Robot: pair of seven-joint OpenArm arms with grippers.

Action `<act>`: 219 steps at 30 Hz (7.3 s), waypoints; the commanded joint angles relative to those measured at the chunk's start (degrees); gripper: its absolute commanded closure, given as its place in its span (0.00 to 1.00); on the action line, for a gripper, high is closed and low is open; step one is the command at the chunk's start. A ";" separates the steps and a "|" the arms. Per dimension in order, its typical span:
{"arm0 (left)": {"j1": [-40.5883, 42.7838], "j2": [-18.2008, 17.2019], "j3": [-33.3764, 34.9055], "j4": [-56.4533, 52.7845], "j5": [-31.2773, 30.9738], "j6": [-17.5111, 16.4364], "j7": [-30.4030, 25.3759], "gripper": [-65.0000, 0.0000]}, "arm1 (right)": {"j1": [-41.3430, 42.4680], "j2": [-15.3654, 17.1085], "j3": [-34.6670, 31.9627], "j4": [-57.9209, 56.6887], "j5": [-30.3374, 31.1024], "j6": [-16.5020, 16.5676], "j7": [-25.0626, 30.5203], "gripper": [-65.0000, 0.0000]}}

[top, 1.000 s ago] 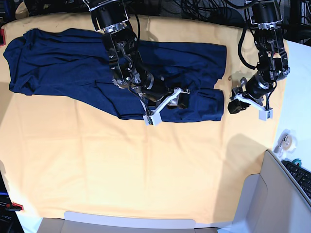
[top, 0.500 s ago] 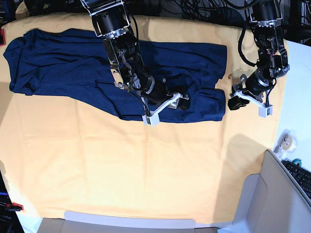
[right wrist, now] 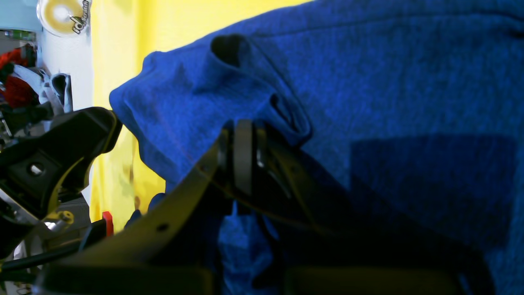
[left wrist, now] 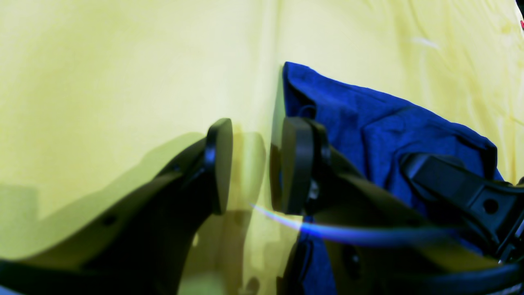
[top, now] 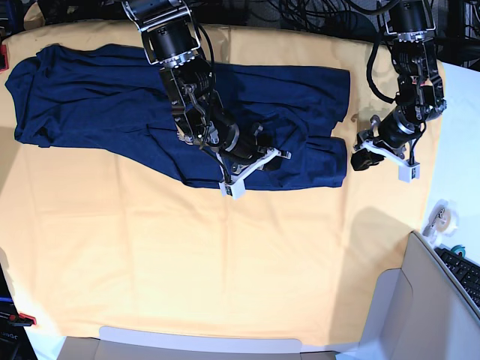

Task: Fold the T-shirt properly
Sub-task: 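Lower the sleeve onto the shirt beside the left gripper, then push the sleeve end toward the left gripper and open the right gripper, then grasp opposite ends of the folded shirt with both grippers, then lift the end in the left gripper and fold it toward the right gripper, then lay the folded end down onto the shirt with the left gripper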

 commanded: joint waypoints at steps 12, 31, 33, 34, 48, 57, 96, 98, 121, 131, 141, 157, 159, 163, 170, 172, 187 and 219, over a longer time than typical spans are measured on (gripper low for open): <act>-0.02 -0.68 -0.42 0.90 -0.70 -0.46 -1.02 0.69 | 4.88 -0.44 -20.09 5.61 0.16 0.33 0.17 1.00; -0.28 -0.86 -0.60 0.90 -0.70 -0.46 -1.02 0.69 | 7.08 -0.44 -27.56 5.61 0.25 0.33 -5.99 0.78; -0.28 -1.03 -0.60 0.90 -0.70 -0.46 -1.02 0.69 | 7.08 -0.44 -27.56 5.61 0.25 0.33 -5.81 0.68; -0.28 -1.03 -0.60 0.90 -0.70 -0.46 -1.02 0.69 | 7.08 -0.44 -27.56 5.61 0.25 0.33 -5.81 0.64; 0.07 -2.35 -6.40 0.90 -0.70 -0.46 -0.23 0.69 | 10.77 0.16 -18.95 16.25 0.16 0.06 -5.72 0.60; 1.39 -1.91 -9.83 0.90 -0.96 -0.73 10.50 0.61 | 5.32 9.48 -1.19 25.39 0.51 -0.03 -5.72 0.60; 1.65 3.19 -14.31 0.20 -15.55 -6.79 28.87 0.61 | -17.18 19.41 30.63 34.44 0.60 0.33 -5.90 0.60; 1.65 3.28 -14.31 0.02 -15.38 -6.79 28.78 0.61 | -17.18 19.41 30.63 34.44 0.60 0.33 -5.90 0.60; -0.02 3.01 -0.95 -8.24 -15.29 -6.79 25.71 0.59 | -17.27 19.41 30.63 34.53 0.60 0.33 -5.90 0.60; -0.02 2.66 1.78 -8.24 -15.64 -6.79 25.71 0.58 | -17.27 19.41 30.63 34.53 0.60 0.33 -5.90 0.60; -0.02 2.22 3.45 -8.24 -15.20 -16.82 25.44 1.00 | -17.18 19.59 30.81 34.53 0.60 0.33 -5.81 0.60; -0.02 5.39 11.80 7.41 -15.38 -23.41 24.12 1.00 | -20.61 19.94 50.59 40.77 0.60 0.33 -6.16 0.60; -1.51 6.62 16.02 7.67 -15.38 -23.41 23.42 1.00 | -21.76 19.94 52.96 40.77 0.60 0.41 -6.16 0.60; -4.94 8.64 25.51 7.58 -15.20 -23.06 20.25 1.00 | -24.22 19.68 56.39 40.86 0.60 0.41 -6.16 0.60; -12.24 12.24 39.58 2.75 -15.11 -17.34 13.57 1.00 | -27.82 19.85 60.17 40.86 2.27 0.41 -6.07 0.60; -13.64 12.33 42.66 0.90 -15.11 -16.90 11.73 1.00 | -28.26 19.85 60.26 40.86 2.27 0.41 -6.07 0.60; -15.84 13.91 48.11 -7.27 -15.11 -16.82 5.84 1.00 | -28.97 19.41 60.35 40.86 2.62 0.41 -6.07 0.60; -3.80 2.22 8.46 -1.73 -14.32 -16.82 19.46 0.64 | -28.61 18.10 60.17 40.42 2.36 0.41 -6.16 0.60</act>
